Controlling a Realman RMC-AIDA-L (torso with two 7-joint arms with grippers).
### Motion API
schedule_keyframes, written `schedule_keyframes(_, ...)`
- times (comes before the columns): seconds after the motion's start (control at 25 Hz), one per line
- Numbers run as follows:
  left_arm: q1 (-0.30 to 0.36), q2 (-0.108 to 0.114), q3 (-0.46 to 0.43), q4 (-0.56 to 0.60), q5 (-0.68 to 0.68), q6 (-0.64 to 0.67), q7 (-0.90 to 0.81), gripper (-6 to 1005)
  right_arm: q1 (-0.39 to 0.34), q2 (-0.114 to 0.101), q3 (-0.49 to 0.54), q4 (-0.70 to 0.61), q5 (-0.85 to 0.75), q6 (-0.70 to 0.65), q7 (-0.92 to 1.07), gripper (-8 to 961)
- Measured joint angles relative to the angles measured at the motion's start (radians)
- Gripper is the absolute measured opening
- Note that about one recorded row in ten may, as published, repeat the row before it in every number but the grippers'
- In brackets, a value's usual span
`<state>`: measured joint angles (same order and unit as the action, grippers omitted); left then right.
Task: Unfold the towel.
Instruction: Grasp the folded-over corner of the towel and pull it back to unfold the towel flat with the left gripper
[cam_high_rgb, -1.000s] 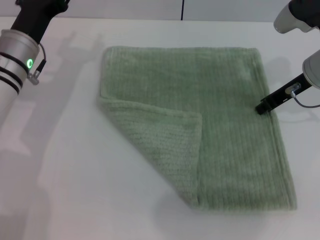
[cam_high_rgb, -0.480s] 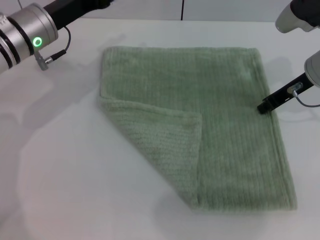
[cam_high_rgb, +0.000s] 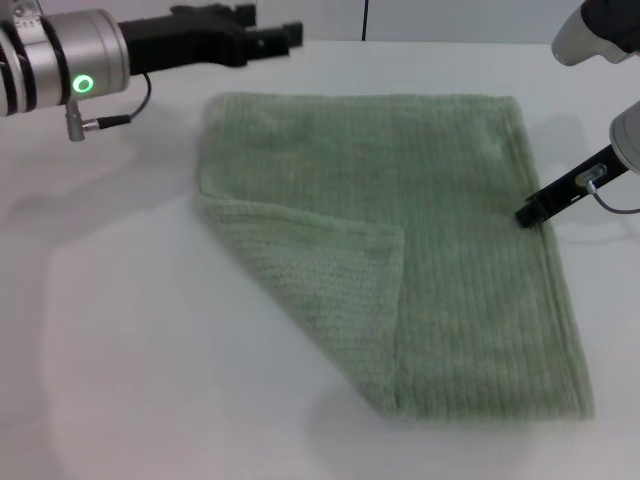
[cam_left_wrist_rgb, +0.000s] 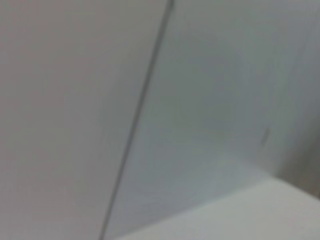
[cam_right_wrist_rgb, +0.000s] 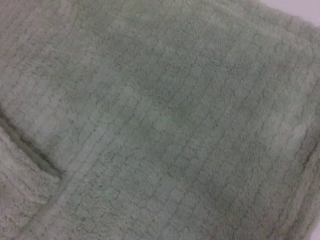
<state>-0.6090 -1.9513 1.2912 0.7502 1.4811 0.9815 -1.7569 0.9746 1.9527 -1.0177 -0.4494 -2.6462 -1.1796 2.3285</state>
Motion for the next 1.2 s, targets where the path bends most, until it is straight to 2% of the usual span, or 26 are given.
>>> schedule_keyframes(0.16, -0.018, -0.016, -0.007, 0.053, 0.157, 0.059, -0.073, 789, 0.001, 0.000, 0.000, 0.000, 0.000, 0.000, 0.000, -2)
schedule_keyframes(0.28, -0.040, -0.035, -0.006, 0.078, 0.260, 0.104, -0.111, 788, 0.001, 0.000, -0.001, 0.000, 0.000, 0.000, 0.000, -2)
schedule_keyframes(0.32, -0.063, -0.050, -0.006, 0.082, 0.340, 0.132, -0.132, 788, 0.001, 0.000, -0.001, 0.000, 0.000, 0.000, 0.000, -2)
schedule_keyframes(0.36, -0.063, -0.050, -0.006, 0.082, 0.340, 0.132, -0.132, 788, 0.001, 0.000, -0.001, 0.000, 0.000, 0.000, 0.000, -2)
schedule_keyframes(0.48, -0.097, -0.077, -0.006, 0.079, 0.439, 0.158, -0.151, 788, 0.001, 0.000, -0.002, 0.000, 0.000, 0.000, 0.000, -1)
schedule_keyframes(0.52, -0.117, -0.098, -0.004, 0.075, 0.497, 0.164, -0.154, 788, 0.001, 0.000, -0.003, 0.000, 0.000, 0.000, 0.000, -1)
schedule_keyframes(0.68, -0.138, -0.112, 0.010, 0.061, 0.548, 0.164, -0.160, 788, 0.002, 0.000, -0.004, 0.000, 0.000, 0.000, 0.000, -1)
schedule_keyframes(0.88, -0.150, -0.118, 0.031, 0.042, 0.543, 0.169, -0.165, 787, 0.002, 0.000, -0.004, 0.000, -0.001, 0.003, 0.000, -1)
schedule_keyframes(1.2, -0.152, -0.122, 0.155, 0.042, 0.506, 0.125, -0.192, 787, 0.003, 0.000, -0.004, 0.000, -0.002, 0.004, 0.000, -2)
